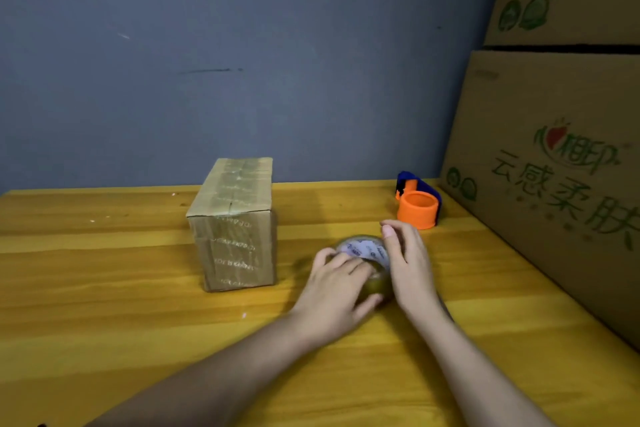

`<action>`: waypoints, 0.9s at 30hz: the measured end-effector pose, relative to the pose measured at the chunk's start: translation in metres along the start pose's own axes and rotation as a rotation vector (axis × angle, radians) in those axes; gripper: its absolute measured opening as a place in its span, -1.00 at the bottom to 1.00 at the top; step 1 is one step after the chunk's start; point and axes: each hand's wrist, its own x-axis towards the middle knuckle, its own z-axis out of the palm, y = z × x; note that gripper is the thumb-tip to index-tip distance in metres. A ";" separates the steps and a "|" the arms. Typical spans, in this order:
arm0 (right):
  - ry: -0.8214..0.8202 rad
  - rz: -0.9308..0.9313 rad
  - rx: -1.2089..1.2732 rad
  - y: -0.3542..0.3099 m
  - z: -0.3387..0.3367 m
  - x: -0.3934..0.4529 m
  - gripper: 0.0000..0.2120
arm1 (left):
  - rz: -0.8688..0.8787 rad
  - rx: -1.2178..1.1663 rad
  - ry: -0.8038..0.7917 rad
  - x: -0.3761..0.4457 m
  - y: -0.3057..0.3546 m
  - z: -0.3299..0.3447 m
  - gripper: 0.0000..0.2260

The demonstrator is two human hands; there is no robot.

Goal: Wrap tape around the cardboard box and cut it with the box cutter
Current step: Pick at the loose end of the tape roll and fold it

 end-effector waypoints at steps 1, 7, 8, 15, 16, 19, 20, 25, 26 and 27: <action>-0.020 0.063 0.105 -0.002 0.002 0.000 -0.55 | -0.037 -0.096 0.043 -0.001 -0.001 -0.002 -0.70; -0.184 0.169 0.445 -0.008 0.009 -0.004 -0.53 | -0.301 -0.894 0.169 -0.010 -0.013 -0.009 -0.76; -0.250 0.183 0.478 -0.010 0.011 -0.006 -0.54 | -0.322 -0.999 0.174 -0.011 -0.012 -0.011 -0.75; -0.489 0.216 0.585 -0.017 0.023 -0.020 -0.39 | -0.346 -1.312 0.256 -0.010 -0.012 -0.020 -0.73; -0.478 0.203 0.596 -0.018 0.022 -0.020 -0.36 | -0.354 -1.360 0.258 -0.010 -0.013 -0.020 -0.69; -0.442 0.127 0.562 -0.018 0.019 -0.022 -0.30 | -0.389 -1.423 0.237 -0.007 -0.013 -0.020 -0.50; -0.436 0.099 0.542 -0.018 0.019 -0.022 -0.29 | -0.406 -1.413 0.235 -0.006 -0.014 -0.019 -0.49; -0.408 0.047 0.524 -0.021 0.016 -0.024 -0.26 | -0.527 -1.432 0.222 -0.001 -0.015 -0.020 -0.65; -0.405 0.043 0.515 -0.021 0.017 -0.025 -0.27 | -0.545 -1.460 0.211 0.000 -0.014 -0.021 -0.69; -0.401 0.038 0.504 -0.022 0.017 -0.025 -0.28 | -0.563 -1.494 0.205 0.001 -0.013 -0.023 -0.70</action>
